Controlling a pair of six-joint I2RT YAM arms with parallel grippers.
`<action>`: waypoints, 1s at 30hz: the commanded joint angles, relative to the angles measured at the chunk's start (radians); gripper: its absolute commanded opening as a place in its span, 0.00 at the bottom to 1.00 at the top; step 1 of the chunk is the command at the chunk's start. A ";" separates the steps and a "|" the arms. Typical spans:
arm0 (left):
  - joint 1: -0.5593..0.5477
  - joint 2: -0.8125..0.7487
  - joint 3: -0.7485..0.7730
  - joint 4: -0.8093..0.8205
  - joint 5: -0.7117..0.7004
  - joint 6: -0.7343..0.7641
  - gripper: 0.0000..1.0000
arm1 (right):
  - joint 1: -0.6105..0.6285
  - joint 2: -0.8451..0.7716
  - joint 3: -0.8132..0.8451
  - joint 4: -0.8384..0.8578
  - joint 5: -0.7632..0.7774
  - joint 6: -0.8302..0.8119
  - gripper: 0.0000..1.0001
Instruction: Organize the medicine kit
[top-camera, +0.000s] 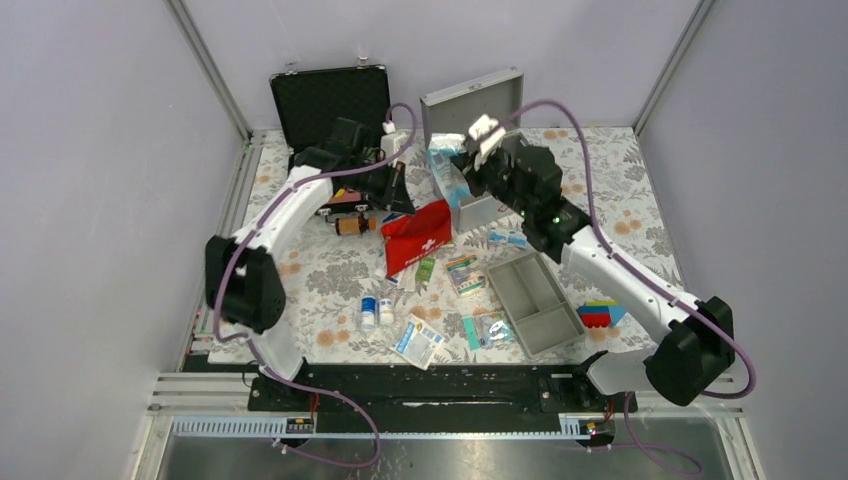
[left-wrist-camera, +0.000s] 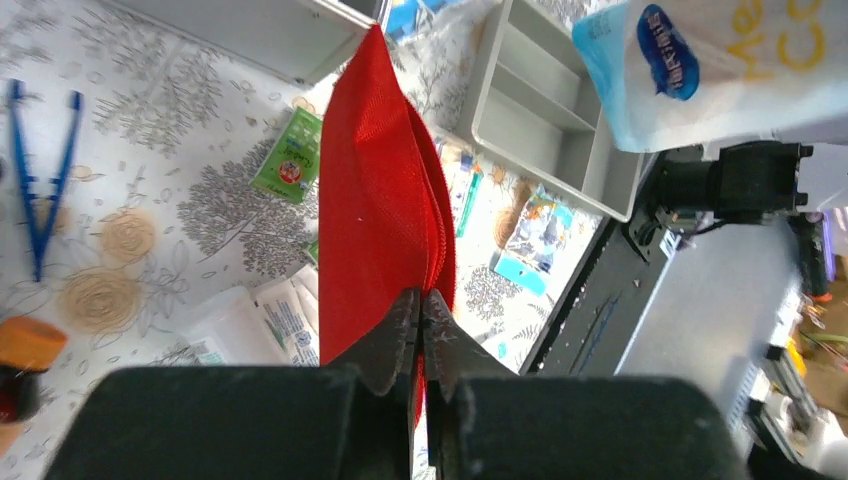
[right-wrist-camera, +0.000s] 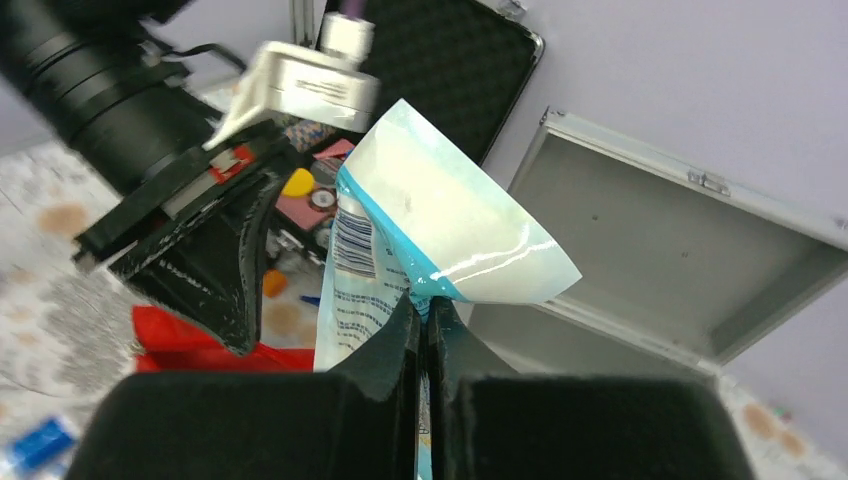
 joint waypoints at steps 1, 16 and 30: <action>-0.011 -0.171 -0.113 0.234 -0.129 -0.208 0.00 | -0.009 0.021 0.185 -0.418 0.060 0.347 0.00; -0.030 -0.136 -0.026 0.202 0.105 -0.160 0.00 | -0.003 -0.049 -0.013 0.082 0.010 0.269 0.00; -0.030 0.014 0.147 -0.078 0.299 -0.065 0.00 | 0.013 -0.045 -0.297 0.777 -0.402 -0.256 0.00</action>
